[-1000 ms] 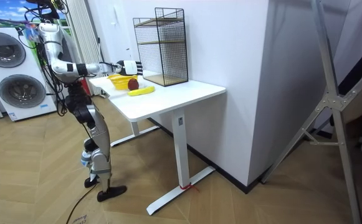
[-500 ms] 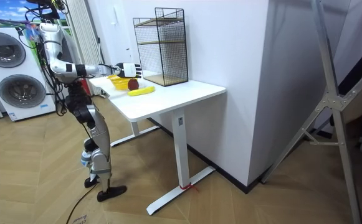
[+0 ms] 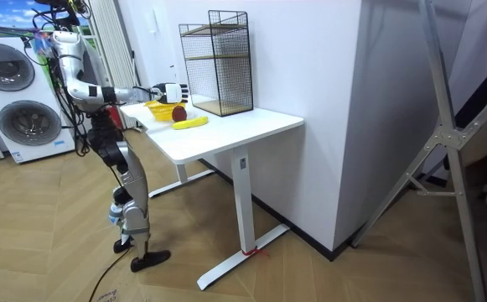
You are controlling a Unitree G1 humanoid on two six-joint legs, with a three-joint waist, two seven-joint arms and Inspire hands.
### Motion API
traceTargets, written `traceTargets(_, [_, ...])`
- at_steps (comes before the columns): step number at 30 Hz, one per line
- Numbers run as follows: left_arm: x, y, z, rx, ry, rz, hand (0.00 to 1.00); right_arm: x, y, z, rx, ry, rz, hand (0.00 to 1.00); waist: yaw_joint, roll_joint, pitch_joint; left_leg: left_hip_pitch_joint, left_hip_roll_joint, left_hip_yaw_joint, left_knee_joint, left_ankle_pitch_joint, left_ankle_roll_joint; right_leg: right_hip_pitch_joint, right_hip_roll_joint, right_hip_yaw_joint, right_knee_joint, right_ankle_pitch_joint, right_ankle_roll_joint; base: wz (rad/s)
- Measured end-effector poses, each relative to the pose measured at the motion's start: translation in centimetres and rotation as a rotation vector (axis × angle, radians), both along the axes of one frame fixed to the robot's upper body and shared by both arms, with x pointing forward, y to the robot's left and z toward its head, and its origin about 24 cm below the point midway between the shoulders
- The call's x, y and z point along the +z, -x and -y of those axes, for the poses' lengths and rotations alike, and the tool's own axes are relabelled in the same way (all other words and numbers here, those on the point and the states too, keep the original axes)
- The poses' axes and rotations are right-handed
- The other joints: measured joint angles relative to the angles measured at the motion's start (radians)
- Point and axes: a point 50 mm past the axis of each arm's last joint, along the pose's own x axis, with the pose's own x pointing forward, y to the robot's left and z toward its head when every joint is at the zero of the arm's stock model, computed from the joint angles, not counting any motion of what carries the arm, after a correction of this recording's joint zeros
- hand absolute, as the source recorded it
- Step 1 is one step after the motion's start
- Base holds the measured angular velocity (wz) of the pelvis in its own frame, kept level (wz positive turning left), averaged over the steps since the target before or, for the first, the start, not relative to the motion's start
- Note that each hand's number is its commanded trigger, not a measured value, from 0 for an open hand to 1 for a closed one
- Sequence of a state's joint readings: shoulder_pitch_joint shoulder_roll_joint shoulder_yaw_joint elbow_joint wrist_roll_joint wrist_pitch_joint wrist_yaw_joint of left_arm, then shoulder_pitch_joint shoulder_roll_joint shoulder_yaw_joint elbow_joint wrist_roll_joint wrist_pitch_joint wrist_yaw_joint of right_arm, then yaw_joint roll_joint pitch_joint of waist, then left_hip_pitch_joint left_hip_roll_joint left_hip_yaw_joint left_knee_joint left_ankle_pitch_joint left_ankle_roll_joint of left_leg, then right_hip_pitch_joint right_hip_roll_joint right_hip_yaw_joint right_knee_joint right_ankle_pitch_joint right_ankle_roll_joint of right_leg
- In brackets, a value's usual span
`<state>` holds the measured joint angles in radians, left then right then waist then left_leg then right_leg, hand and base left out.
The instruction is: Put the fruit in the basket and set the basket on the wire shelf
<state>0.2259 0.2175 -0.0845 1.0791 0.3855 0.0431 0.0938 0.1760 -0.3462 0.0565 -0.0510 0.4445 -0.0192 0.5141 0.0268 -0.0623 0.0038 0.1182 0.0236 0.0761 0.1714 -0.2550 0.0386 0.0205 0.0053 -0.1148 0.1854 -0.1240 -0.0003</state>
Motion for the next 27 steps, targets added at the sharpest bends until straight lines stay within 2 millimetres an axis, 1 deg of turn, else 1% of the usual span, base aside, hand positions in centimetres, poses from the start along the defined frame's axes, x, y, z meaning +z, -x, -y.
traceTargets(4, [-0.03, -0.09, 0.14, -0.013, -0.001, 0.001, 0.0, 0.07, -0.01, -0.01, -0.002, -0.026, 0.0, 0.0, 0.0, 0.003, 0.0019, 0.0, 0.0, 0.0, 0.0, 0.0, 0.0, 0.0, 0.0, 0.001, 0.0, 0.0, 0.0, 0.0])
traceTargets(14, [-0.05, -0.02, 0.19, -0.015, -0.005, 0.0, 0.0, 0.12, 0.03, -0.03, 0.015, -0.033, 0.002, 0.0, -0.004, 0.006, 0.0022, 0.002, 0.0, 0.005, -0.003, 0.0, 0.0, -0.001, 0.001, 0.005, -0.001, 0.0, 0.0, 0.0])
traceTargets(20, [-0.1, 0.23, 0.34, -0.012, -0.001, -0.005, 0.0, 0.04, 0.16, -0.04, 0.026, -0.034, -0.002, 0.0, -0.004, 0.013, 0.002, 0.004, 0.0, 0.008, -0.004, 0.0, 0.0, -0.001, 0.002, 0.008, -0.002, 0.0, 0.0, 0.0])
traceTargets(23, [-0.12, 0.31, 0.39, -0.01, 0.001, -0.007, 0.0, 0.0, 0.24, 0.02, 0.033, -0.035, -0.003, 0.0, -0.008, 0.018, 0.0016, 0.005, 0.0, 0.007, -0.006, 0.0, 0.0, -0.002, 0.002, 0.007, -0.002, 0.0, 0.0, 0.0])
traceTargets(27, [-0.12, 0.42, 0.39, -0.009, 0.001, -0.009, 0.0, -0.06, 0.3, 0.14, 0.036, -0.035, -0.012, 0.0, -0.021, 0.017, 0.0004, 0.005, 0.0, 0.006, -0.005, 0.0, 0.0, -0.002, 0.002, 0.006, -0.002, 0.0, 0.0, 0.0])
